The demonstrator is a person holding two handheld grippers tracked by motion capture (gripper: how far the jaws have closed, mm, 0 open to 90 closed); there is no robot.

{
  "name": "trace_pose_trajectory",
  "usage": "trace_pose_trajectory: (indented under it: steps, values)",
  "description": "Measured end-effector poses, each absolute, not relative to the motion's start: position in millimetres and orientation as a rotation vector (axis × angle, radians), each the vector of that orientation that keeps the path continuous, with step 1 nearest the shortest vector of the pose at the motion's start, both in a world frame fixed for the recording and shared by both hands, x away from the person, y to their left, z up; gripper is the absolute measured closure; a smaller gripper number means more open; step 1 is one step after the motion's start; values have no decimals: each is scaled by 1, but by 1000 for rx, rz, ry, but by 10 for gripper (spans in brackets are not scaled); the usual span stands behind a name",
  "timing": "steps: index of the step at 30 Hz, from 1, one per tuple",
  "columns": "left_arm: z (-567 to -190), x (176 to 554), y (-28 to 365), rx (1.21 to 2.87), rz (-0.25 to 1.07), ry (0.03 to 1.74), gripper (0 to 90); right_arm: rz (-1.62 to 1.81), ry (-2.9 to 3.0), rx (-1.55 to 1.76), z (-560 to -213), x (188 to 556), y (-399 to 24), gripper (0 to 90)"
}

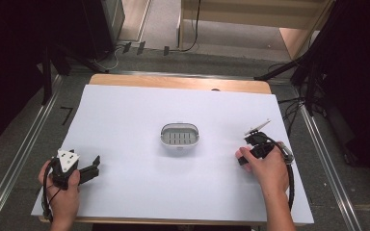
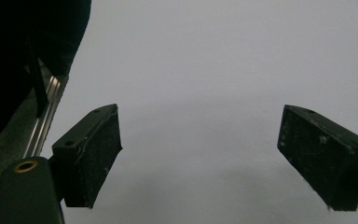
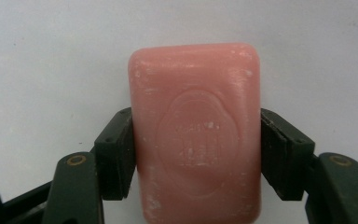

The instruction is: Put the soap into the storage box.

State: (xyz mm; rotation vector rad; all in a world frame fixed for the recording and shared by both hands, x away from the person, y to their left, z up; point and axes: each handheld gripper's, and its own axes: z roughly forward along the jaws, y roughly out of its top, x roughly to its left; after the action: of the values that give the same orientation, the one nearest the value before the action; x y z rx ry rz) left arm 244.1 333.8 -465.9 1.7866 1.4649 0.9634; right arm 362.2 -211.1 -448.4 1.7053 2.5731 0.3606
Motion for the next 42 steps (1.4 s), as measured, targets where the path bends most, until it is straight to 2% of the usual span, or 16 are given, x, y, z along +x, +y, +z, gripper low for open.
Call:
trace_pose_trajectory:
  steps: [28,42]
  values:
    - [-466,245,333,1794,962,1467,143,419,2790,1332,-417,376,-198,385]
    - [-466,245,334,1795,959,1468,143,470,2828,1275,-399,386,-181,385]
